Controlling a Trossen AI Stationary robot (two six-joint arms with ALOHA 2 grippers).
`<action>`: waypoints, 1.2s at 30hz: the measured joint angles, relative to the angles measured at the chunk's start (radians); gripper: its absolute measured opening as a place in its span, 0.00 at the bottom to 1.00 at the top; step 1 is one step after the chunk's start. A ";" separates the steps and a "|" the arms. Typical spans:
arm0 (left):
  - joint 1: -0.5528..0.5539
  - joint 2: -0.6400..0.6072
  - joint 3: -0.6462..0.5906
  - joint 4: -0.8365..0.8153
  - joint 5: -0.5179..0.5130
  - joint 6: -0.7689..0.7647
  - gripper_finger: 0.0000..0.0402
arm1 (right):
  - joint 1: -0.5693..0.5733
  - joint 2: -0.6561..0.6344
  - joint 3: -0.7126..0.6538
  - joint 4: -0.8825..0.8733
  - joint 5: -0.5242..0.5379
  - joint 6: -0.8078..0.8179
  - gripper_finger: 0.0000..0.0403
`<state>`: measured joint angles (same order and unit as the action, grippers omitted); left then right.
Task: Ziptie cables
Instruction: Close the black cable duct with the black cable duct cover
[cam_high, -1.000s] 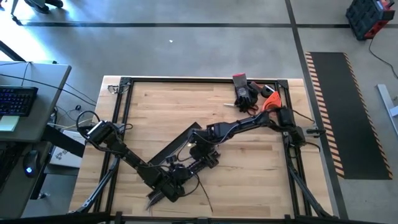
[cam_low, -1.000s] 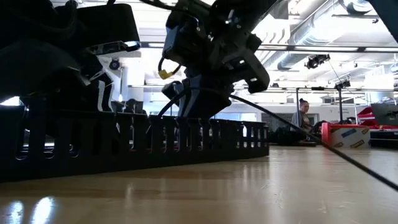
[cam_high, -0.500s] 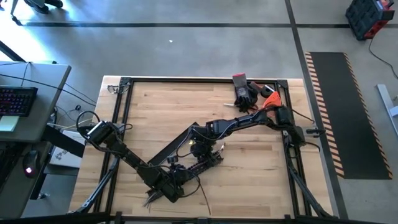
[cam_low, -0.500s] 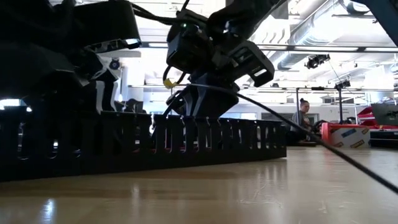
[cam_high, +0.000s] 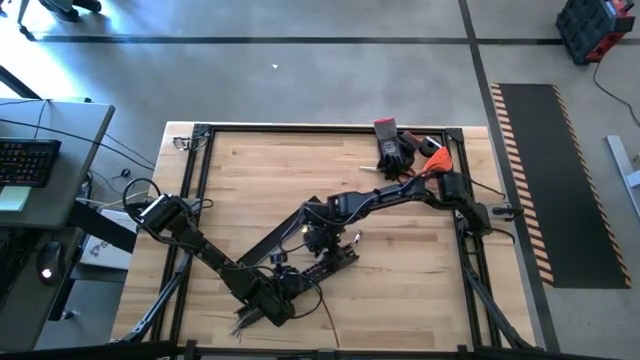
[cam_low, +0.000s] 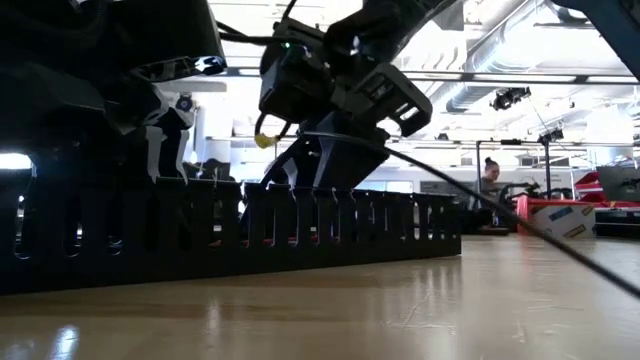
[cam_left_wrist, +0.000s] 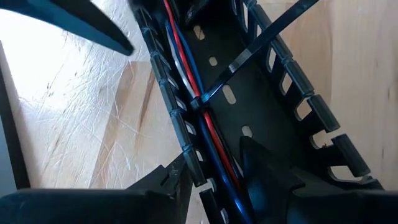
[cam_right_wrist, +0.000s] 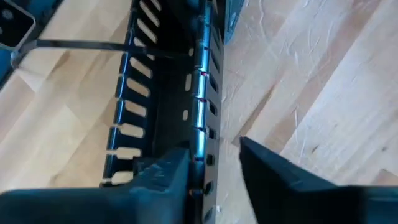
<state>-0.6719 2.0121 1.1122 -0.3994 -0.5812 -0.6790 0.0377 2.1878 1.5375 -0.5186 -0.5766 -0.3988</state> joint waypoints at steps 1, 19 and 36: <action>0.000 0.000 0.000 0.001 0.000 0.000 0.26 | 0.002 0.000 0.012 -0.016 0.009 -0.008 0.33; -0.004 0.000 -0.002 0.006 -0.004 -0.008 0.26 | 0.171 -0.024 0.114 -0.102 0.508 -0.113 0.42; -0.007 0.000 -0.002 0.009 -0.007 -0.016 0.26 | 0.211 -0.147 0.103 -0.130 0.581 -0.111 0.39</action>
<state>-0.6785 2.0125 1.1103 -0.3901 -0.5880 -0.6952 0.2490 2.0413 1.6402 -0.6486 0.0042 -0.5101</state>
